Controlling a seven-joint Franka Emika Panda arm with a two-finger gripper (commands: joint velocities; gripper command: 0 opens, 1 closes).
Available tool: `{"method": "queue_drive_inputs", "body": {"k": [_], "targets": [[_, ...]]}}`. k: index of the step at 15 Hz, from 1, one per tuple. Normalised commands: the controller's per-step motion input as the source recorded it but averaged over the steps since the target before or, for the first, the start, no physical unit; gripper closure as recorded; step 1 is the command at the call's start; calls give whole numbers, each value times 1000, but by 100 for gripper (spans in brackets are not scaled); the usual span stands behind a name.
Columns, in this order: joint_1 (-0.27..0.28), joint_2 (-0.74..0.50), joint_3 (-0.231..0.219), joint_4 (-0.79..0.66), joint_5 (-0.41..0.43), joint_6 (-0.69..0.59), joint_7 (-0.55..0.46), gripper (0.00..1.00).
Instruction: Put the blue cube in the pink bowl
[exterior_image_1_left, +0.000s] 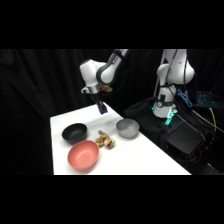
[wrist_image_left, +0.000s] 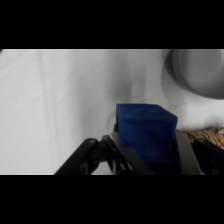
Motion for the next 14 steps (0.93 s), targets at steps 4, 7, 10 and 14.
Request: {"method": "queue_drive_inputs", "body": {"k": [4,7,10,14], "targets": [[173,-175,-35,158,-125,-381,206,73],[182,32,34,325,-96,-334,220,73],[179,132,75,426,-98,-339,210,73],[157,217,83,517,-118,-325,180,73]]}}
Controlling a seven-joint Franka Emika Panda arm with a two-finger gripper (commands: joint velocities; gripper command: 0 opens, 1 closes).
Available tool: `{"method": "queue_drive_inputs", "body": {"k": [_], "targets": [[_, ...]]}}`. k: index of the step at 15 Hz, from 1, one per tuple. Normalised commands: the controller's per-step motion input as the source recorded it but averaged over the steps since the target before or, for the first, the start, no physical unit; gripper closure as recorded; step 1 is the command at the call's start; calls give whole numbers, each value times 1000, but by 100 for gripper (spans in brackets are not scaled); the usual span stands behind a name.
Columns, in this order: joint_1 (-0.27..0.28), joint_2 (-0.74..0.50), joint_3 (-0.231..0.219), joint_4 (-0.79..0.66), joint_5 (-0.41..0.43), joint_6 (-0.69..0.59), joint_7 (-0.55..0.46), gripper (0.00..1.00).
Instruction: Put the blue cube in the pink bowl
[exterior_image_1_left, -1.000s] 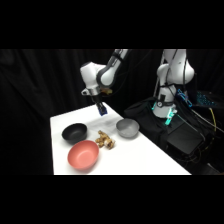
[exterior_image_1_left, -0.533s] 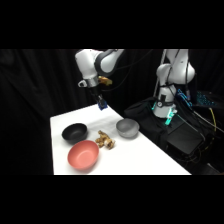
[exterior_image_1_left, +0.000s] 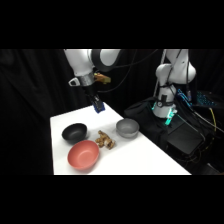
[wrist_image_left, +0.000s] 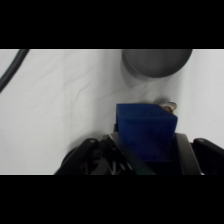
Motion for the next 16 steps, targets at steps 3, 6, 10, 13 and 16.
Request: {"method": "queue_drive_inputs", "body": {"k": [3,6,10,13,16], "targets": [[104,298,67,580,-88,-272,106,73],[64,303,55,543,-51,-176,55,73],[47,243,52,439,-23,-53,31,73],[49,223,65,373,43,51,39,73],[62,279,65,347,61,121,50,73]]}}
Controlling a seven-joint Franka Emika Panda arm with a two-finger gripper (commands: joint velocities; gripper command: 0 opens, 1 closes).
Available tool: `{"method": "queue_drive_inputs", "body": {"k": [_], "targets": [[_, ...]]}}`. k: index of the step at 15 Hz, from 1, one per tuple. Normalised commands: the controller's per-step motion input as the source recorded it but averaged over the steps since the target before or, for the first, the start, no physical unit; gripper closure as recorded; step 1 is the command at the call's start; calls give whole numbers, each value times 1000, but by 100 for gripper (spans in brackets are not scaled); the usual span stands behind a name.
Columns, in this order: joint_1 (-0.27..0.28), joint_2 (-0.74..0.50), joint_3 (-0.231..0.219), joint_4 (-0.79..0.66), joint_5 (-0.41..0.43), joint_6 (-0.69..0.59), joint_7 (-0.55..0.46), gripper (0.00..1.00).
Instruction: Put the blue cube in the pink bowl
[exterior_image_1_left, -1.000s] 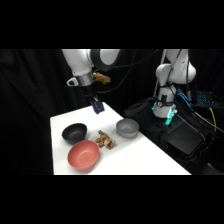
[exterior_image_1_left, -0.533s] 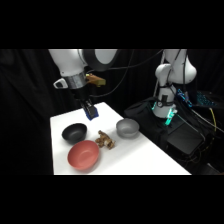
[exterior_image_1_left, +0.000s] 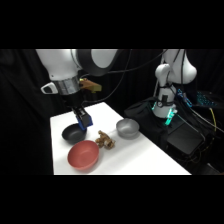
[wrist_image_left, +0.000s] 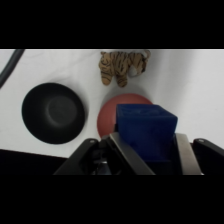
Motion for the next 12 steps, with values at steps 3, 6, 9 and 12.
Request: {"method": "queue_drive_inputs", "body": {"k": [3,6,9,12], "targets": [[40,311,29,277,24,237,13,73],[-17,306,5,235,27,245,-13,73],[-61,306,18,237,75,185,-52,73],[-66,301,42,281,100,121,-78,73]]}}
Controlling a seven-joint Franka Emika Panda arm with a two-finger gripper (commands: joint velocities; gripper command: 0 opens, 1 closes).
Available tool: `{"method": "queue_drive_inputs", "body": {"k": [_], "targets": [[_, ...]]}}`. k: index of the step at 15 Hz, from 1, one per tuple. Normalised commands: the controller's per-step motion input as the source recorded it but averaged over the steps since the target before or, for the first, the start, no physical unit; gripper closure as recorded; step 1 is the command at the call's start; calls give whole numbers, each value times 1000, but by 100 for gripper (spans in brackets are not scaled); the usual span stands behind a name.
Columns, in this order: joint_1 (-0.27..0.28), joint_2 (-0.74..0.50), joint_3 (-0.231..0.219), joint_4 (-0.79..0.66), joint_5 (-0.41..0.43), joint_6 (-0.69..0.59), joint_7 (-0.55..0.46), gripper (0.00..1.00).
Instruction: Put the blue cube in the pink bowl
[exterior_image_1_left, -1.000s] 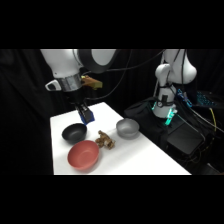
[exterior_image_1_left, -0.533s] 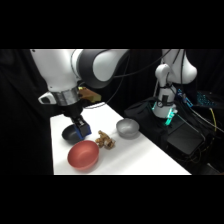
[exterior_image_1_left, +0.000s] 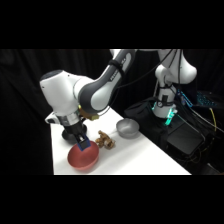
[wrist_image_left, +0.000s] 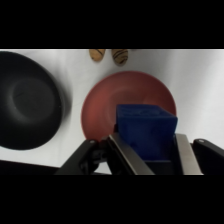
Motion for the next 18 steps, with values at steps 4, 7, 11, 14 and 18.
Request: {"method": "queue_drive_inputs", "body": {"k": [4,7,11,14,18], "targets": [[-59,275,44,309,97,61,-70,46],[-39,182,24,278,77,18,-31,17],[-8,61,-5,242,49,-141,6,0],[29,-108,-34,140,1,-299,27,0],[59,-316,-60,-35,-19,-342,103,0]]}}
